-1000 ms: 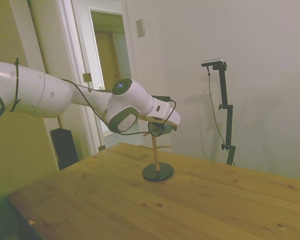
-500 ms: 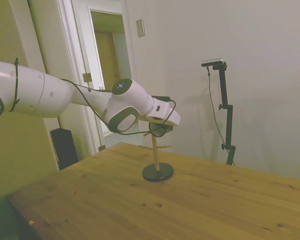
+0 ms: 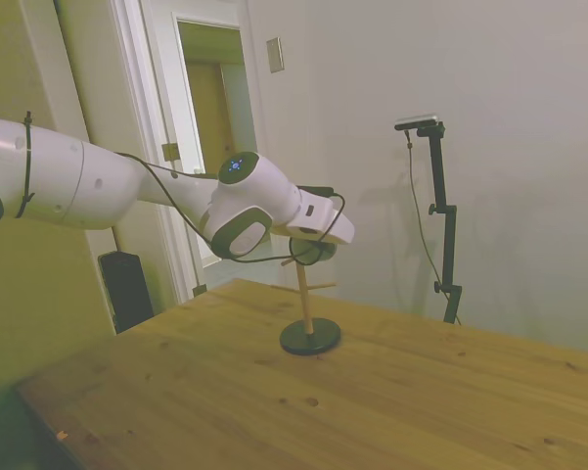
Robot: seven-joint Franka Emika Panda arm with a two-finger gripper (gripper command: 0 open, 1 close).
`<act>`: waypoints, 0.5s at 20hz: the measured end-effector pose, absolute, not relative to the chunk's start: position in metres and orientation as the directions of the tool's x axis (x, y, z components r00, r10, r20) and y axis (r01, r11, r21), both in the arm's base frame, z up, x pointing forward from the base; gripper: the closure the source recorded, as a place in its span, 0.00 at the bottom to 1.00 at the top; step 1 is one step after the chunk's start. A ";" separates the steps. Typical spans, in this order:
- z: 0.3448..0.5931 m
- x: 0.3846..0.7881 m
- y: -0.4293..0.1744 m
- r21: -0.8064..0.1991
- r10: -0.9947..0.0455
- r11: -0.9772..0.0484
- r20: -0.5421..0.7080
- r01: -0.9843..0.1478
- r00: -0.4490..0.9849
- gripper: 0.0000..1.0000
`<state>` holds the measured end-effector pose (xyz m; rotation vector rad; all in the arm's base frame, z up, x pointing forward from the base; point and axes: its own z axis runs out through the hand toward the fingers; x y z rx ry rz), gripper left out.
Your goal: Unload the mug
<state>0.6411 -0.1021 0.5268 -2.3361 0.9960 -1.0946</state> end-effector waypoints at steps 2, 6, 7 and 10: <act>0.527 0.640 -0.104 -0.591 -0.739 -0.673 0.508 -0.445 0.443 1.00; 0.532 0.638 -0.109 -0.602 -0.749 -0.662 0.504 -0.447 0.430 1.00; 0.535 0.636 -0.111 -0.605 -0.752 -0.659 0.503 -0.447 0.426 1.00; 0.542 0.632 -0.118 -0.611 -0.757 -0.653 0.506 -0.448 0.414 1.00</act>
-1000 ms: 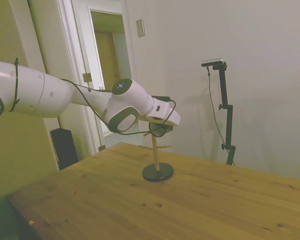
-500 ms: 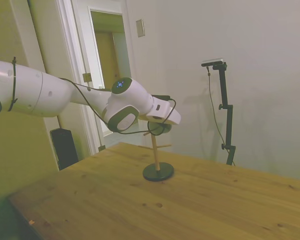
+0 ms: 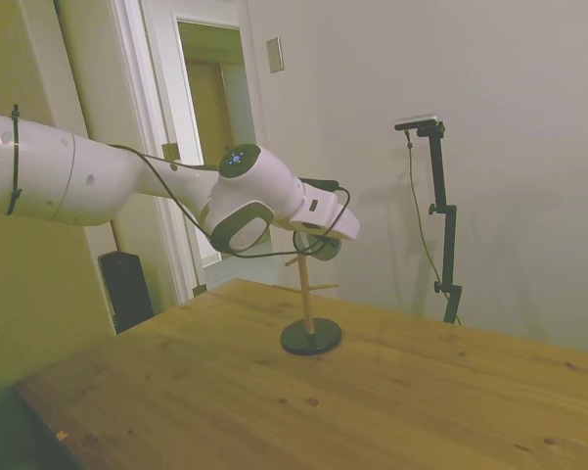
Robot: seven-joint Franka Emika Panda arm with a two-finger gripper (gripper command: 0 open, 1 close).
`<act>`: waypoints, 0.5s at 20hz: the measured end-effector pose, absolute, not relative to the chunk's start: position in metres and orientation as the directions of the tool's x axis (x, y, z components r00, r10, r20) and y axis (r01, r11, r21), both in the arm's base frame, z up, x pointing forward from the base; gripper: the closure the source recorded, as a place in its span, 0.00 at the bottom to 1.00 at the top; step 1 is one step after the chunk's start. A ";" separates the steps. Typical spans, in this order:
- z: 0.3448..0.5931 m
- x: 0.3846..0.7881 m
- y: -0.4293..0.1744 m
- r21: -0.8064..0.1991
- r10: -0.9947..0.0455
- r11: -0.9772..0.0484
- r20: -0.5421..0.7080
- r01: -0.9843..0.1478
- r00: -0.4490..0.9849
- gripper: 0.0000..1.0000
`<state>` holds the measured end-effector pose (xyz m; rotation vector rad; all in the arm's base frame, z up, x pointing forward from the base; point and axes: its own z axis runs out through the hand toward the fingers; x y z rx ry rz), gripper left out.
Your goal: Unload the mug
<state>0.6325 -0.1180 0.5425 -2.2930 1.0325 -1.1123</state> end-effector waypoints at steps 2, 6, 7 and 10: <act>0.546 0.630 -0.121 -0.613 -0.759 -0.650 0.507 -0.449 0.408 1.00; 0.551 0.626 -0.132 -0.617 -0.767 -0.641 0.507 -0.457 0.393 1.00; 0.552 0.625 -0.136 -0.618 -0.770 -0.638 0.507 -0.460 0.388 1.00; 0.555 0.621 -0.149 -0.625 -0.783 -0.623 0.503 -0.471 0.367 1.00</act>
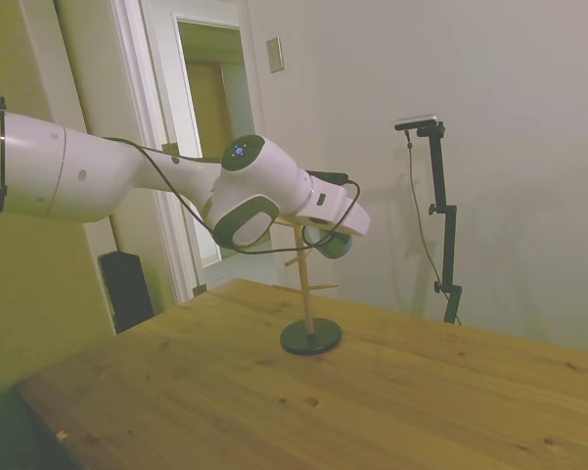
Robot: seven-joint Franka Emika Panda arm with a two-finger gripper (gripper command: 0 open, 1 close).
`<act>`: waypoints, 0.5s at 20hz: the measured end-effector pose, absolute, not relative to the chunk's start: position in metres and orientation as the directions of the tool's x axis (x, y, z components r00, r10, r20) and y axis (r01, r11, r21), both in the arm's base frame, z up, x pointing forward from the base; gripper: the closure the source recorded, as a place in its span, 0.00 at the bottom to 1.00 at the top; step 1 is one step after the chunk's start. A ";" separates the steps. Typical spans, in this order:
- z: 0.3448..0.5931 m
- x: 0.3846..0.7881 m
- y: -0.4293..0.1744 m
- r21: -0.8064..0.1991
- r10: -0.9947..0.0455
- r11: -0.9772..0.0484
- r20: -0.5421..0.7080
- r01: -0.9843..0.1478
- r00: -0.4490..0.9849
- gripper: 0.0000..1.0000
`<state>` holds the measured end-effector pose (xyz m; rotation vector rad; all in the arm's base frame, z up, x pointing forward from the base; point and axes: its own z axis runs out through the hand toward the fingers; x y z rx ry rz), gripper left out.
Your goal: Unload the mug
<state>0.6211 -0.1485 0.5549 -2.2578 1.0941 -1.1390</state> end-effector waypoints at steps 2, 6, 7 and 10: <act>0.556 0.619 -0.158 -0.630 -0.792 -0.610 0.499 -0.480 0.353 1.00; 0.552 0.610 -0.192 -0.620 -0.820 -0.570 0.467 -0.538 0.331 1.00; 0.548 0.608 -0.203 -0.607 -0.829 -0.556 0.452 -0.568 0.328 1.00; 0.531 0.600 -0.228 -0.532 -0.851 -0.516 0.405 -0.671 0.334 1.00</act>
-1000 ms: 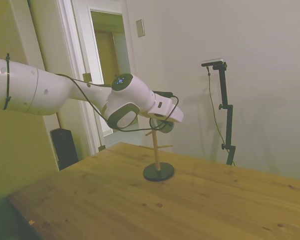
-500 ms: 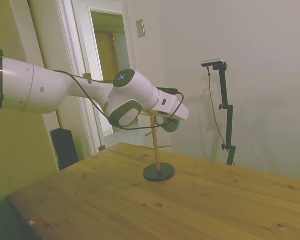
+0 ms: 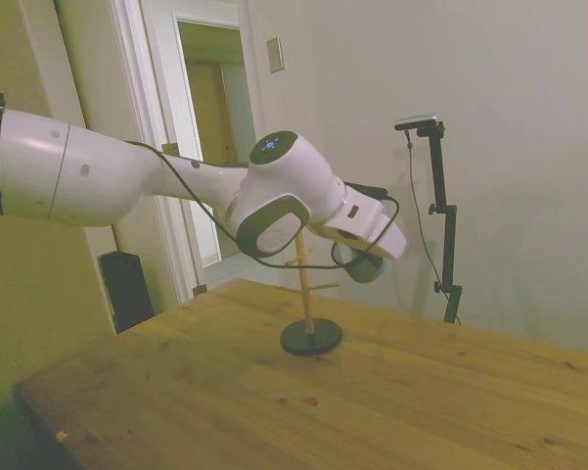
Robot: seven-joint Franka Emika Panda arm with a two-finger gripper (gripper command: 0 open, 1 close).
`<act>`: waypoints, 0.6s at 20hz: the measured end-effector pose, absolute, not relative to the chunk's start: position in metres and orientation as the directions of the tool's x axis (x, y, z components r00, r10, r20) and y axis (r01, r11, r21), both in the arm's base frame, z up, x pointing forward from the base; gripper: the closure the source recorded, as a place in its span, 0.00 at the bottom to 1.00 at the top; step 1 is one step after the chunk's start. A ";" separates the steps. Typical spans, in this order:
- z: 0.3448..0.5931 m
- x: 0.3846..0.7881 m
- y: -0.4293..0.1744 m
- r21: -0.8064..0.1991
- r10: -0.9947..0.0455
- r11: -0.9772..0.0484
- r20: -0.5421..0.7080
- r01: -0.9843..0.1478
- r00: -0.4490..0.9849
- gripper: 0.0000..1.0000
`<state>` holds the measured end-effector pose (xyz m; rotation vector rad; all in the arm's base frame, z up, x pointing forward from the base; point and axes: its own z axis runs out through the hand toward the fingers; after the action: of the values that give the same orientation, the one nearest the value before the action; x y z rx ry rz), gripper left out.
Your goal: Unload the mug
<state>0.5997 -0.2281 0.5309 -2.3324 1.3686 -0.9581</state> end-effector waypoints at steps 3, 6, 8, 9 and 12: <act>0.510 0.593 -0.231 -0.454 -0.860 -0.506 0.334 -0.733 0.387 1.00; 0.487 0.581 -0.204 -0.390 -0.834 -0.551 0.251 -0.738 0.491 1.00; 0.478 0.567 -0.178 -0.346 -0.800 -0.598 0.215 -0.723 0.560 1.00; 0.474 0.559 -0.167 -0.327 -0.786 -0.617 0.199 -0.716 0.586 1.00; 0.459 0.538 -0.146 -0.276 -0.755 -0.653 0.158 -0.705 0.637 1.00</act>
<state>0.5379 -0.1461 0.4595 -2.6683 1.2031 -0.3872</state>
